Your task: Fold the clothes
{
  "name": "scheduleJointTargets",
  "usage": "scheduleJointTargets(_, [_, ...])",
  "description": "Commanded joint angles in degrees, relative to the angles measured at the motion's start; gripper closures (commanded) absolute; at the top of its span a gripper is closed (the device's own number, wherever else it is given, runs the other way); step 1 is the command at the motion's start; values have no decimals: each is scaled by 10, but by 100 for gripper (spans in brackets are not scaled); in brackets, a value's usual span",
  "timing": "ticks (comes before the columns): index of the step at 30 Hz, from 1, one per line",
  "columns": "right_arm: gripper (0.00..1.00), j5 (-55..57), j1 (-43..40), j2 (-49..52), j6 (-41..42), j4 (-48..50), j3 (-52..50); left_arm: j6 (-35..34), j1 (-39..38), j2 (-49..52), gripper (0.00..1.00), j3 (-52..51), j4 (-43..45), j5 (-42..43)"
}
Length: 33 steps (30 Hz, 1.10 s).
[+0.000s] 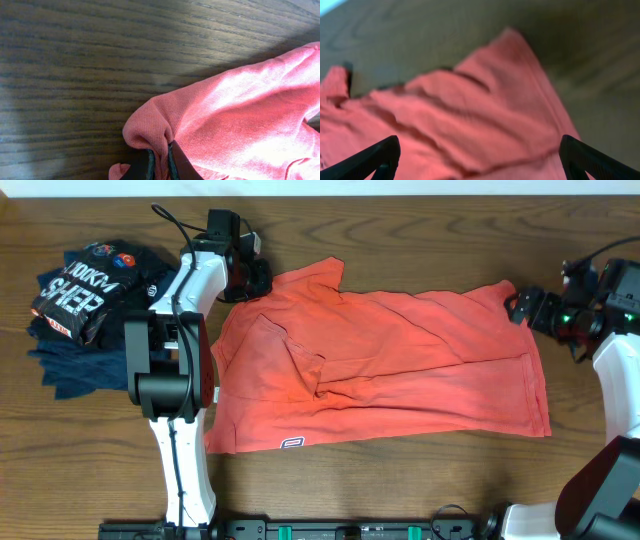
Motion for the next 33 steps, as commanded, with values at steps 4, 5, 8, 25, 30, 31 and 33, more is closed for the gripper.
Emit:
scheduleJointTargets(4, [1,0,28,92,-12,20,75,-18,0,3,91,7,-12,4])
scheduleJointTargets(5, [1,7,34,114,-19,19,95,-18,0,3,91,7,-12,4])
scheduleJointTargets(8, [1,40,59,191,-35,10,170,-18,0,3,91,7,-12,4])
scheduleJointTargets(25, [1,196,112,395,0,-8,300,-18,0,3,91,7,-23,4])
scheduleJointTargets(30, [37,196,112,409,2,-26,300,-18,0,3,91,7,-27,4])
scheduleJointTargets(31, [58,197,112,409,2,-29,300,-18,0,3,91,7,-27,4])
scheduleJointTargets(33, [93,203,111,405,11,-35,300,-18,0,3,91,7,-27,4])
